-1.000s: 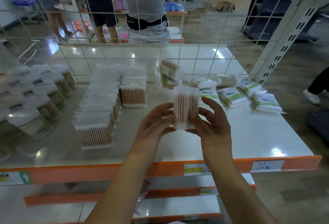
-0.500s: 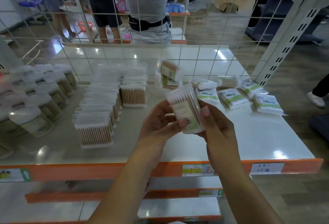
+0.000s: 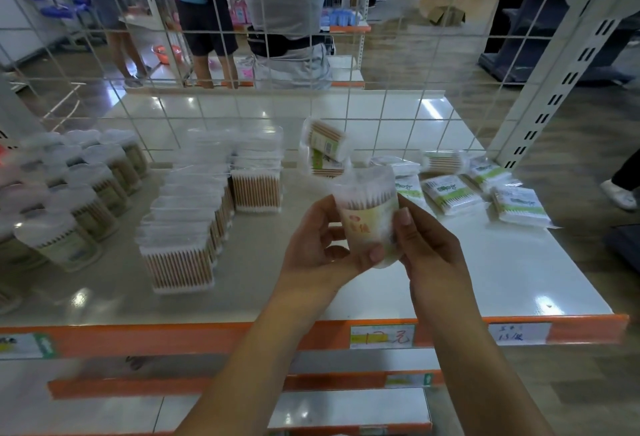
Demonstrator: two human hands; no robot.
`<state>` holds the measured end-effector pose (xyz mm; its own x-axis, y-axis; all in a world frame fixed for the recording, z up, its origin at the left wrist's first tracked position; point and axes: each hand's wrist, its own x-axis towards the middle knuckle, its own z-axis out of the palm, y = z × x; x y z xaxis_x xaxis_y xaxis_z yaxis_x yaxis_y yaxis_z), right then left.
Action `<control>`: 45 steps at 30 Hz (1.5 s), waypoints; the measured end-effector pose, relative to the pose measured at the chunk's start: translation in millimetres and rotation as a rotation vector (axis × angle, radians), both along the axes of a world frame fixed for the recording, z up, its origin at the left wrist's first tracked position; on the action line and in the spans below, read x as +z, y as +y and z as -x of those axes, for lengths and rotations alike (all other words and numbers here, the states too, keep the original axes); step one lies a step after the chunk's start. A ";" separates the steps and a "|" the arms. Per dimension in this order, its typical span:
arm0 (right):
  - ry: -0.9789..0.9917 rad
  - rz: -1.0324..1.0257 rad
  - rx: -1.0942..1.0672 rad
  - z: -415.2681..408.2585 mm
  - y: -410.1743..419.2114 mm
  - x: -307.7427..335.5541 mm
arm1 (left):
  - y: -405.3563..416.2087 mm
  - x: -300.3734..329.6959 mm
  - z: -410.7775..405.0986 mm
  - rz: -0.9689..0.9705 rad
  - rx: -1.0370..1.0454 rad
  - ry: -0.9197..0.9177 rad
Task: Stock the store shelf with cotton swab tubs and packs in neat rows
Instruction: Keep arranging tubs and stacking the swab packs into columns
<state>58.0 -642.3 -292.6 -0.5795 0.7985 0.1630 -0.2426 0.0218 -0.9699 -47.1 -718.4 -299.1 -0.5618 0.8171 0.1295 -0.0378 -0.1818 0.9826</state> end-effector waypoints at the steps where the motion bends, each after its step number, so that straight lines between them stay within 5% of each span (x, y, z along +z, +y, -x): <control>1: -0.037 -0.046 -0.022 0.6 -1.4 0.2 | 0.9 0.0 -0.2 0.023 0.023 0.027; 10: -0.349 -0.407 -0.035 11.3 -16.9 14.2 | -14.1 2.9 12.5 0.074 0.093 0.290; 22: -0.280 -0.452 -0.057 63.5 -64.9 25.1 | -67.1 5.2 60.3 0.045 0.147 0.327; 29: -0.214 -0.521 -0.162 105.3 -96.8 30.6 | -114.7 13.8 102.3 -0.127 0.182 0.282; 39: -0.116 -0.247 0.196 160.2 -150.7 35.4 | -182.0 16.8 143.8 -0.099 0.293 0.667; 45: -0.163 -0.215 0.153 201.8 -178.9 14.9 | -233.4 13.6 185.7 0.065 0.356 0.843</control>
<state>-143.8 -821.2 -277.7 -0.7225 0.6575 0.2138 -0.1002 0.2063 -0.9733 -232.8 -951.7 -285.5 -0.5221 0.6339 0.5706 0.7440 0.0114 0.6681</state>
